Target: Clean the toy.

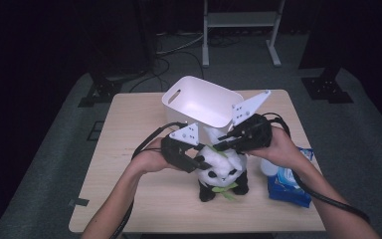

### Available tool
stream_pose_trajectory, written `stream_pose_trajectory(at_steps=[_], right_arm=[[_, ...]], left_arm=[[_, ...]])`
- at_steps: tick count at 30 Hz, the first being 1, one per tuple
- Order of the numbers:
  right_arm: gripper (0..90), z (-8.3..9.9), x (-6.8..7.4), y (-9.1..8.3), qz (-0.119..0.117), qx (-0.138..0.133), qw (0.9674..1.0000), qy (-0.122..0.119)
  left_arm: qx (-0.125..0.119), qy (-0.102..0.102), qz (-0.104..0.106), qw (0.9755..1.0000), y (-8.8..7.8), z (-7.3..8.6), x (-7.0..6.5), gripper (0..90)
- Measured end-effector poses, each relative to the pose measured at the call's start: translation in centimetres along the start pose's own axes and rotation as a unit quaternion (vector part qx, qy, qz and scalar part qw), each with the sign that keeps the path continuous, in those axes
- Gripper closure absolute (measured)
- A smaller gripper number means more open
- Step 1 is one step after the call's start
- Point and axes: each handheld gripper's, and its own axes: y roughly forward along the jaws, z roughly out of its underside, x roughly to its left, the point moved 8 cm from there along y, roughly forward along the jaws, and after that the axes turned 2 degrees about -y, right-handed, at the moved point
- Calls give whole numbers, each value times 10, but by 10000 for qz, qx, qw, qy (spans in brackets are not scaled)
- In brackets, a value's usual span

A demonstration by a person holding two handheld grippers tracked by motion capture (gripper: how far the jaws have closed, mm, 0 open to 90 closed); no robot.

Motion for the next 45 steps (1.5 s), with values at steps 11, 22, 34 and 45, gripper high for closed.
stream_pose_trajectory(at_steps=[11, 22, 34, 45], right_arm=[[827, 2, 5, 13, -201, 149, 9997, -22], [827, 20, -8, -7, 115, 76, 9997, 223], [827, -10, 7, 3, -100, 5, 9999, -133], [827, 0, 7, 1, -171, 40, 9998, -13]], left_arm=[[-256, -199, -26, 9995, 1, 4, 3, 362], [-464, -432, -107, 9979, 18, 14, 6, 237], [-288, -234, -32, 9993, 9, 3, 4, 466], [-98, -207, -38, 9997, 3, 0, 6, 449]])
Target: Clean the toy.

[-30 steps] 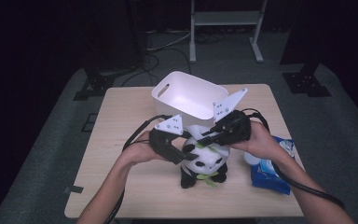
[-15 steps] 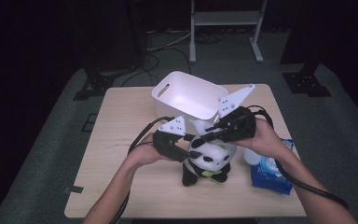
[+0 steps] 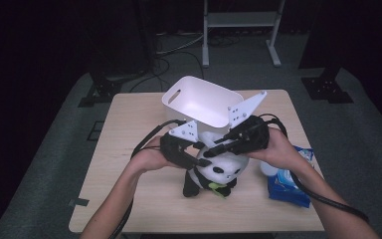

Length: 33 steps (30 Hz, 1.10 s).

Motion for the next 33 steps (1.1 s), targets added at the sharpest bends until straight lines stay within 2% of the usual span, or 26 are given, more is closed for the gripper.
stream_pose_trajectory(at_steps=[1, 4, 5, 8, 10, 13, 15, 16, 17, 19, 20, 25, 29, 30, 33], right_arm=[[827, 0, 0, 0, 0, 0, 10000, 0], [826, 14, -5, -1, 57, 109, 9999, 114], [826, 21, -8, -5, 136, 81, 9996, 226], [826, 27, -14, -12, 241, 53, 9992, 325], [826, 32, -18, -16, 257, 25, 9987, 434], [826, 38, -21, -19, 296, 38, 9984, 490], [826, 40, -20, -19, 278, 57, 9982, 520], [826, 42, -19, -19, 291, 116, 9981, 535], [826, 44, -19, -19, 288, 153, 9981, 529], [826, 46, -18, -20, 272, 226, 9979, 537], [826, 45, -18, -21, 295, 242, 9980, 505], [826, 35, -16, -24, 352, 171, 9986, 347], [826, 21, -8, -20, 309, 217, 9992, 163], [826, 12, -2, -15, 268, 248, 9993, 58], [826, 7, 0, -11, 197, 274, 9994, -77]], left_arm=[[-56, -18, -13, 10000, 3, 0, 1, 449], [-237, -108, -54, 9996, 8, -1, 3, 361], [-257, -127, -117, 9995, 9, 0, 4, 281], [-311, -188, -95, 9993, 13, 4, 4, 269], [-199, -292, -92, 9993, 21, 9, 6, 214], [-54, -321, -153, 9994, 37, 16, 9, 167], [-134, -451, -59, 9989, 47, 19, 10, 159], [-133, -419, -5, 9990, 49, 21, 10, 160], [-156, -451, 44, 9989, 52, 21, 10, 163], [-211, -411, 61, 9989, 53, 21, 9, 245], [-268, -468, 39, 9985, 54, 20, 9, 292], [-157, -297, 22, 9994, 47, 14, 7, 437], [7, -171, 52, 9998, 41, 10, 2, 478], [44, -129, 54, 9999, 40, 9, 1, 487], [120, -59, 93, 9999, 37, 8, -2, 490]])
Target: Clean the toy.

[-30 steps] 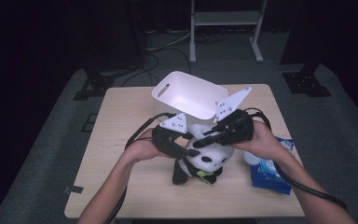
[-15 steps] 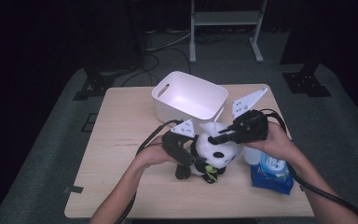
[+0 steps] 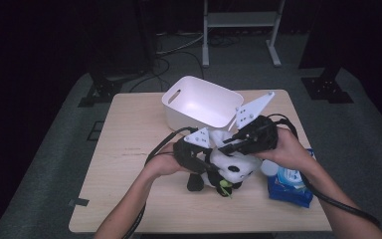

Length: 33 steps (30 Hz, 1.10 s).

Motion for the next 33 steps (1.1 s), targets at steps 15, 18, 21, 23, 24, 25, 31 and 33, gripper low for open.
stream_pose_trajectory(at_steps=[15, 18, 21, 23, 24, 25, 31, 33], right_arm=[[826, 40, -8, 2, -5, 302, 9984, 477], [826, 44, -7, 1, 18, 364, 9980, 524], [826, 50, -7, -1, 32, 366, 9977, 571], [826, 55, -9, -3, 51, 347, 9974, 629], [827, 59, -10, -5, 43, 329, 9970, 697], [827, 59, -10, -5, 43, 329, 9970, 697], [827, 68, -12, -6, 32, 281, 9963, 815], [827, 69, -12, -5, 25, 309, 9965, 777]], left_arm=[[-137, -13, 233, 9996, 20, -4, -1, 409], [-138, 6, 269, 9995, 22, -6, -1, 393], [-100, -41, 230, 9997, 22, -5, 2, 315], [-87, -86, 95, 9999, 22, -1, 6, 244], [0, -159, 8, 9999, 24, 2, 9, 142], [70, -211, -30, 9997, 25, 5, 11, 142], [112, -268, 144, 9995, 39, 22, 14, 93], [85, -224, 182, 9995, 39, 23, 14, 124]])
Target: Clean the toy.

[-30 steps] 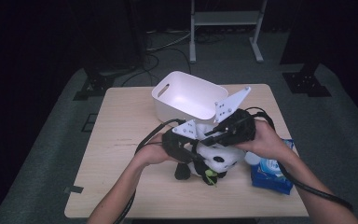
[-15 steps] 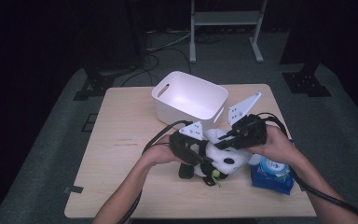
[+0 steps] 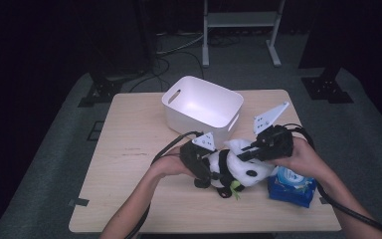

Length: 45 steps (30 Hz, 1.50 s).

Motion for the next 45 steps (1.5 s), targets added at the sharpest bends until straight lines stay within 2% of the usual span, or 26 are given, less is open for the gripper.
stream_pose_trajectory(at_steps=[2, 5, 9, 11, 15, 19, 20, 22, 24, 28, 30, 33, 36, 38, 41, 45], right_arm=[[827, 1, 0, 0, -8, 12, 10000, 47], [827, 2, -2, 0, 17, -24, 10000, 41], [827, -3, -1, -4, 40, -116, 9999, 14], [827, -6, 0, -6, 34, -173, 9998, -29], [827, -11, 4, -6, 86, -70, 9998, -147], [826, -19, 11, 7, -38, -52, 9996, -276], [826, -20, 13, 12, -100, -39, 9996, -260], [826, -20, 14, 24, -158, 59, 9993, -345], [826, -18, 17, 37, -310, 98, 9990, -312], [826, -4, 15, 56, -376, 433, 9981, -231], [827, 0, 13, 57, -457, 419, 9980, -142], [827, 3, 11, 53, -416, 397, 9983, -116], [826, 7, 10, 51, -366, 435, 9984, -84], [827, 8, 10, 51, -366, 400, 9985, -54], [827, 9, 9, 52, -347, 406, 9986, -44], [827, 6, 9, 57, -391, 400, 9984, -69]], left_arm=[[-7, 49, -21, 10000, -2, 2, 1, 258], [-5, -3, -140, 9999, -5, 2, 3, 456], [64, 37, -215, 9997, -12, 0, 1, 529], [161, 107, -260, 9995, -19, -2, -2, 537], [406, 326, -328, 9981, -37, -6, -6, 549], [755, 481, -380, 9953, -41, -2, -10, 566], [780, 487, -392, 9950, -41, 0, -10, 569], [667, 376, -365, 9964, -42, 2, -11, 569], [645, 395, -357, 9965, -42, 3, -11, 565], [547, 333, -277, 9976, -43, 3, -13, 510], [437, 266, -211, 9985, -45, 3, -14, 460], [226, 135, -82, 9996, -48, 3, -16, 382], [-109, -1, -39, 9999, -59, 3, -19, 354], [-239, -54, 12, 9997, -67, 5, -21, 340], [-228, -106, 16, 9997, -73, 13, -23, 308], [-178, -202, -63, 9996, -68, 19, -22, 315]])
